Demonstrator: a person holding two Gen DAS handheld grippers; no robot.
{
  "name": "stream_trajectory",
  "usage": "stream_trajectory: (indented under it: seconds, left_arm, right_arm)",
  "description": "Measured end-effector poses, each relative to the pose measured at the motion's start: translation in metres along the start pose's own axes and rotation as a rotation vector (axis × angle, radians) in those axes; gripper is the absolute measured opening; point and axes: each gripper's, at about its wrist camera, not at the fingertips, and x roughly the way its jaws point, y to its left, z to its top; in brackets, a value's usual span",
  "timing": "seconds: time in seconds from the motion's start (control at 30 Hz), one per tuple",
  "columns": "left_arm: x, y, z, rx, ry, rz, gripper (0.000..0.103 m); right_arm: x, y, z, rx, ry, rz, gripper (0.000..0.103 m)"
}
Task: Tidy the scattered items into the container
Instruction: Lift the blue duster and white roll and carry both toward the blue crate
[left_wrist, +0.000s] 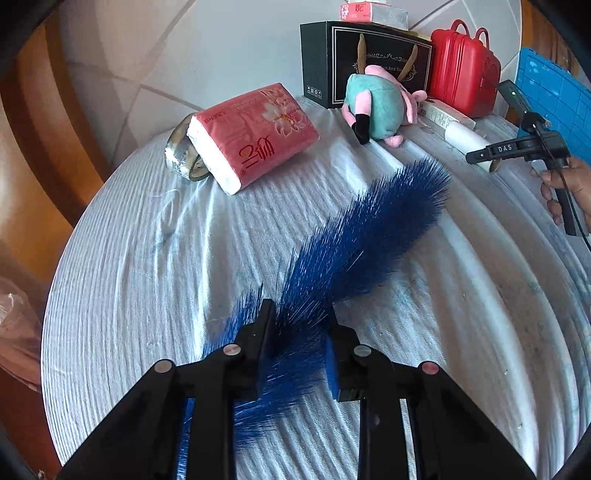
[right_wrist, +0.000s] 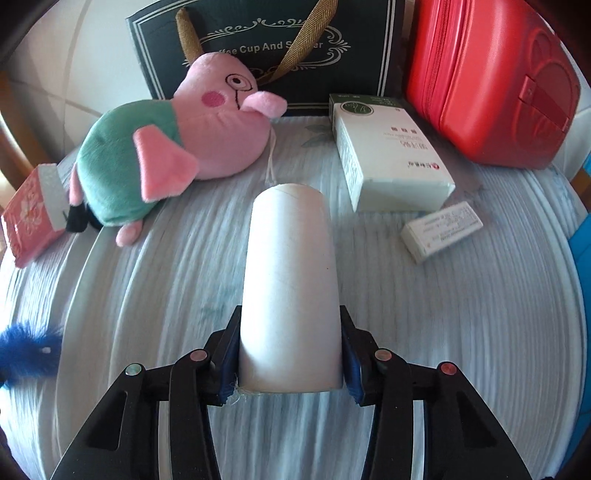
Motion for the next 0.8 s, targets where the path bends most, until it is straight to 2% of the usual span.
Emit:
stream_trajectory:
  seconds: [0.2, 0.5, 0.8]
  left_arm:
    - [-0.019, -0.020, -0.019, -0.050, 0.035, 0.004, 0.017]
    - [-0.061, -0.037, -0.033, -0.125, 0.050, 0.033, 0.017]
    - [-0.110, -0.054, -0.033, -0.167, 0.057, 0.076, 0.015]
  right_arm:
    - [-0.032, 0.006, -0.059, -0.009, 0.057, 0.045, 0.045]
    - [-0.090, 0.012, -0.129, -0.009, 0.117, 0.094, 0.045]
    - [-0.150, 0.015, -0.150, -0.058, 0.114, 0.143, 0.045]
